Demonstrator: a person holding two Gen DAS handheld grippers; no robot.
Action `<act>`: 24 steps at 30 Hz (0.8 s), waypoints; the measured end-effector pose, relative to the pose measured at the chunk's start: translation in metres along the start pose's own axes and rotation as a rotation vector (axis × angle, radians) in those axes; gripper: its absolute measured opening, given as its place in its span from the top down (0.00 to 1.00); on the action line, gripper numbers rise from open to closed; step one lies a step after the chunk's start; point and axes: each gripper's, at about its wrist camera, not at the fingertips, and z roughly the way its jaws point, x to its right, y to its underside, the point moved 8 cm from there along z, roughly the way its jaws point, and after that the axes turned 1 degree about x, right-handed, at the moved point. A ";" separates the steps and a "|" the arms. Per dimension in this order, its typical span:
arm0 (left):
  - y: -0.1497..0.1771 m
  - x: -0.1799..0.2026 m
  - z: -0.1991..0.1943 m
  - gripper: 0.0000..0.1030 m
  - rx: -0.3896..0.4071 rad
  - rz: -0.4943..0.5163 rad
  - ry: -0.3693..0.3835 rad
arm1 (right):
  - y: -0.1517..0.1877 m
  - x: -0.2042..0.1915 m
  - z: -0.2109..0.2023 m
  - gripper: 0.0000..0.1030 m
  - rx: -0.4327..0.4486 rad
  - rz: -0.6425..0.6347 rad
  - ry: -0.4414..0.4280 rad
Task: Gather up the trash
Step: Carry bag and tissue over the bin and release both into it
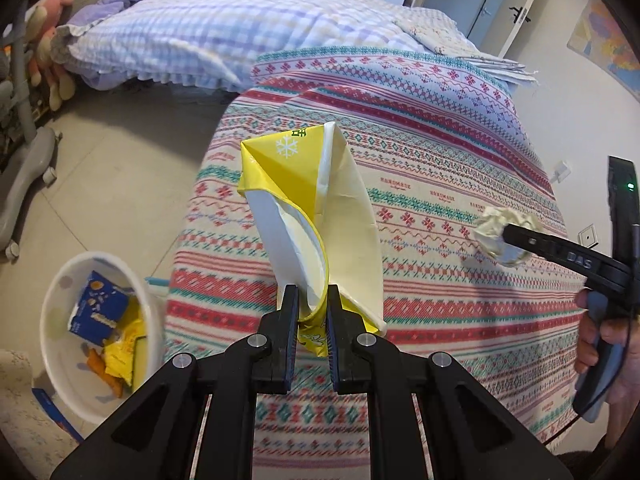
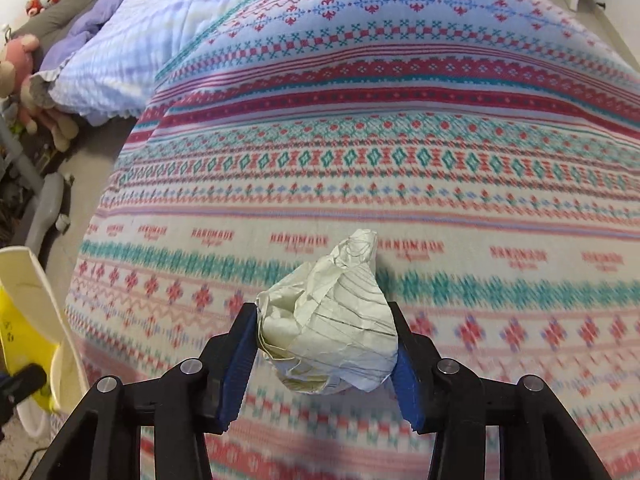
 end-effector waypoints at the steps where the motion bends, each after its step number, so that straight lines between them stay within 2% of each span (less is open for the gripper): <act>1: 0.002 -0.003 -0.003 0.87 0.002 -0.001 -0.002 | 0.004 -0.001 -0.007 0.48 -0.002 0.001 0.002; 13: 0.030 -0.071 -0.035 0.87 0.022 -0.077 -0.048 | 0.039 -0.037 -0.058 0.48 -0.002 -0.032 -0.024; 24: 0.053 -0.161 -0.050 0.87 0.010 -0.221 -0.141 | 0.057 -0.104 -0.046 0.48 -0.036 -0.115 -0.088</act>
